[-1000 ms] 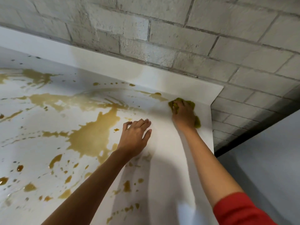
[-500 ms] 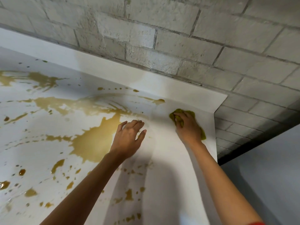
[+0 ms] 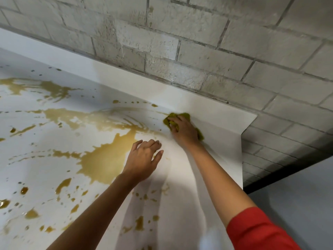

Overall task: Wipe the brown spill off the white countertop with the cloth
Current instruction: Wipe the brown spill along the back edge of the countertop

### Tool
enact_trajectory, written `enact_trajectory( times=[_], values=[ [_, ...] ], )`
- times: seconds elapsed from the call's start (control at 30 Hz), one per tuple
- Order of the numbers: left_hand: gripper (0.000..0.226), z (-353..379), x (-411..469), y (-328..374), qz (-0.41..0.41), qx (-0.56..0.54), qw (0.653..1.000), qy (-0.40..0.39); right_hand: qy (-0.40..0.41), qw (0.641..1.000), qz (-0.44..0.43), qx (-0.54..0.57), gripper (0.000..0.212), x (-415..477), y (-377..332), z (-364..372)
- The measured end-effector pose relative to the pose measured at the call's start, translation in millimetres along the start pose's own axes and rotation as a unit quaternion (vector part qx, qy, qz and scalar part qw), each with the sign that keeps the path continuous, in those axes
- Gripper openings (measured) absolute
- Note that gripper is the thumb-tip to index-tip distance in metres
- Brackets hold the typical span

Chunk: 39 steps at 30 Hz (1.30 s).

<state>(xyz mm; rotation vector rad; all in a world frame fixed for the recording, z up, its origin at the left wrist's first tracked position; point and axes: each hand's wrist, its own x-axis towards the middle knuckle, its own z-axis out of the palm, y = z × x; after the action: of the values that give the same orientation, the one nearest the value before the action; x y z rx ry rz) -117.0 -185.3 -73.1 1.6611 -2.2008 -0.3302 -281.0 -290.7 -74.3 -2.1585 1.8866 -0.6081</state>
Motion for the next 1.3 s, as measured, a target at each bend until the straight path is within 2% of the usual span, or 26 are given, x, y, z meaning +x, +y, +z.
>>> enact_trajectory(
  times=[0.13, 0.2, 0.3, 0.47, 0.6, 0.73, 0.8, 0.9, 0.97, 1.03, 1.17, 1.3],
  values=[
    [0.034, -2, 0, -2, 0.005, -0.001, 1.0, -0.004, -0.046, 0.994, -0.092, 0.024, 0.027, -42, 26, -17],
    [0.034, -3, 2, -4, 0.008, -0.006, 1.0, -0.006, -0.018, 0.997, -0.075, 0.024, 0.027, -52, 45, -26],
    [0.033, -4, 3, -4, 0.01, -0.014, 1.0, -0.009, 0.036, 0.999, 0.0, 0.026, 0.028, -37, 54, -29],
    [0.034, -4, 3, -4, 0.011, -0.014, 1.0, -0.012, 0.049, 0.998, 0.043, 0.001, 0.031, 0, 19, -8],
    [0.034, -4, 2, -3, 0.009, -0.014, 1.0, -0.012, 0.002, 1.0, -0.019, 0.017, 0.03, -4, -10, 6],
    [0.038, -8, 1, -5, 0.019, -0.009, 0.999, -0.025, -0.039, 0.994, -0.101, 0.032, 0.027, -41, -2, -3],
    [0.041, -9, 0, -8, 0.031, -0.01, 0.999, -0.036, -0.016, 0.996, -0.08, 0.032, 0.026, -56, 17, -12],
    [0.044, -13, -9, -16, 0.042, -0.019, 0.999, -0.021, 0.046, 0.998, 0.02, 0.023, 0.027, -52, 35, -19],
    [0.044, -17, -15, -22, 0.033, -0.026, 0.999, -0.001, 0.067, 0.995, 0.079, 0.009, 0.029, -38, 27, -17],
    [0.043, -22, -21, -30, 0.014, -0.029, 0.999, 0.009, 0.068, 0.993, 0.095, -0.001, 0.03, -30, 5, -9],
    [0.041, -31, -29, -48, -0.028, -0.029, 0.998, 0.038, 0.023, 0.999, 0.02, 0.017, 0.033, -50, -40, 13],
    [0.042, -40, -35, -70, -0.071, -0.028, 0.995, 0.062, -0.01, 0.994, -0.102, 0.048, 0.029, -94, -34, 5]
  ],
)
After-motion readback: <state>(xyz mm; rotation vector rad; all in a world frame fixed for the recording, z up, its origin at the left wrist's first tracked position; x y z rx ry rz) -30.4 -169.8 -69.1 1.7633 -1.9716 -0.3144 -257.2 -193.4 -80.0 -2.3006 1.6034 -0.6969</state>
